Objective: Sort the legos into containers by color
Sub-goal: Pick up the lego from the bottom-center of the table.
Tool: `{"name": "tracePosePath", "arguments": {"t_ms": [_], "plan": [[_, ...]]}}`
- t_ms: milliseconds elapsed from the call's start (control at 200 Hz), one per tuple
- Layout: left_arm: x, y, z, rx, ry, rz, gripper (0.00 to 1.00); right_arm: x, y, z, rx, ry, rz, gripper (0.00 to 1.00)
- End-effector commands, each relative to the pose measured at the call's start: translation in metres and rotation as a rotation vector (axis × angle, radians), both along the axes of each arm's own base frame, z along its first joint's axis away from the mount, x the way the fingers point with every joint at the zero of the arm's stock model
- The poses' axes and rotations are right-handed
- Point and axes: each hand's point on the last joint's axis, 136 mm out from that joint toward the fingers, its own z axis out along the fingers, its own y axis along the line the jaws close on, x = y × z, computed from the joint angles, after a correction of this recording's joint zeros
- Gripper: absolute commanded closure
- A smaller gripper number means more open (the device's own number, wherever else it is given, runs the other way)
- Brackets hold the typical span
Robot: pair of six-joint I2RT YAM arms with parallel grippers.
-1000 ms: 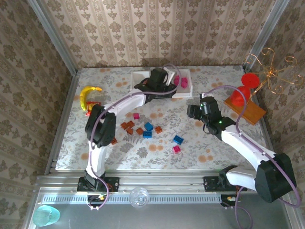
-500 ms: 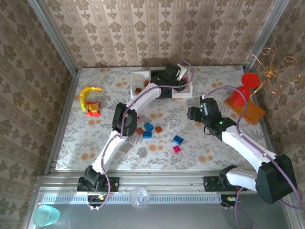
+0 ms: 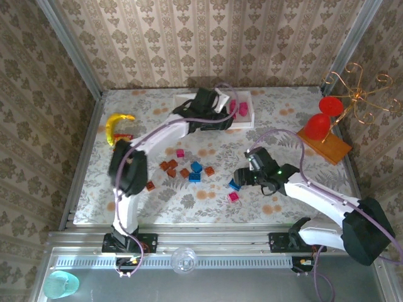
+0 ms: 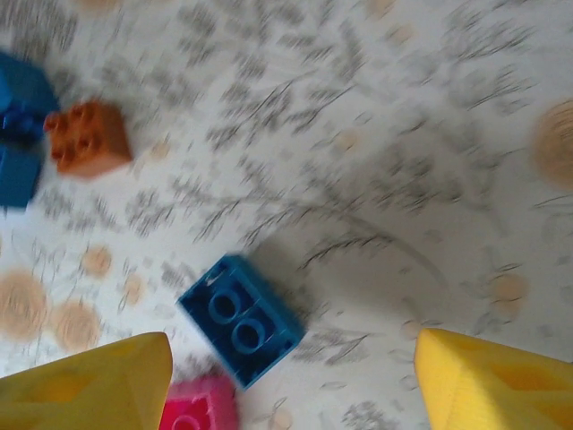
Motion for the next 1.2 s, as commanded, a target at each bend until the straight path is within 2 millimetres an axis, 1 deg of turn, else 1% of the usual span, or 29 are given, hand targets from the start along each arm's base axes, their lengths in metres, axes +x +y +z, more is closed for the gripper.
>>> {"name": "tracePosePath", "arguments": {"t_ms": [0,45,85,170,185,200,315,435,545,750,825,985,1095,1155,1195], "plan": [[-0.018,0.026,0.009,-0.128,0.011,0.052,0.30,-0.015,0.009,-0.017,-0.035,0.064,0.066,0.30],[-0.028,0.038,0.003,-0.137,0.031,0.064,0.29,-0.013,0.015,-0.020,-0.049,0.067,0.084,0.30],[-0.035,0.048,-0.005,-0.137,0.055,0.085,0.29,-0.011,0.017,-0.023,-0.078,0.067,0.095,0.28],[-0.047,0.065,-0.016,-0.133,0.084,0.111,0.28,-0.009,0.021,-0.031,-0.151,0.077,0.127,0.24],[-0.049,0.067,-0.019,-0.132,0.087,0.115,0.28,-0.008,0.022,-0.030,-0.160,0.071,0.130,0.23],[-0.051,0.069,-0.021,-0.131,0.093,0.119,0.28,-0.009,0.021,-0.037,-0.187,0.087,0.134,0.23],[-0.059,0.079,-0.029,-0.123,0.108,0.131,0.28,-0.007,0.021,-0.049,-0.276,0.105,0.155,0.22],[-0.061,0.083,-0.034,-0.118,0.114,0.139,0.27,0.001,0.022,-0.057,-0.325,0.109,0.159,0.23],[-0.064,0.084,-0.036,-0.116,0.120,0.138,0.27,0.008,0.013,-0.061,-0.367,0.121,0.130,0.28],[-0.063,0.091,-0.038,-0.102,0.106,0.156,0.27,0.017,0.001,-0.065,-0.290,0.151,0.056,0.41],[-0.063,0.095,-0.039,-0.097,0.105,0.164,0.27,0.019,-0.002,-0.068,-0.247,0.163,0.032,0.47],[-0.062,0.103,-0.041,-0.097,0.108,0.181,0.27,0.018,0.000,-0.068,-0.194,0.178,0.015,0.63],[-0.062,0.110,-0.041,-0.103,0.107,0.202,0.27,0.019,-0.001,-0.061,-0.166,0.155,-0.015,0.68],[-0.062,0.112,-0.041,-0.116,0.110,0.211,0.27,0.026,-0.001,-0.049,-0.153,0.110,-0.036,0.69],[-0.062,0.115,-0.041,-0.125,0.112,0.221,0.27,0.035,0.001,-0.038,-0.130,0.063,-0.051,0.70]]}}
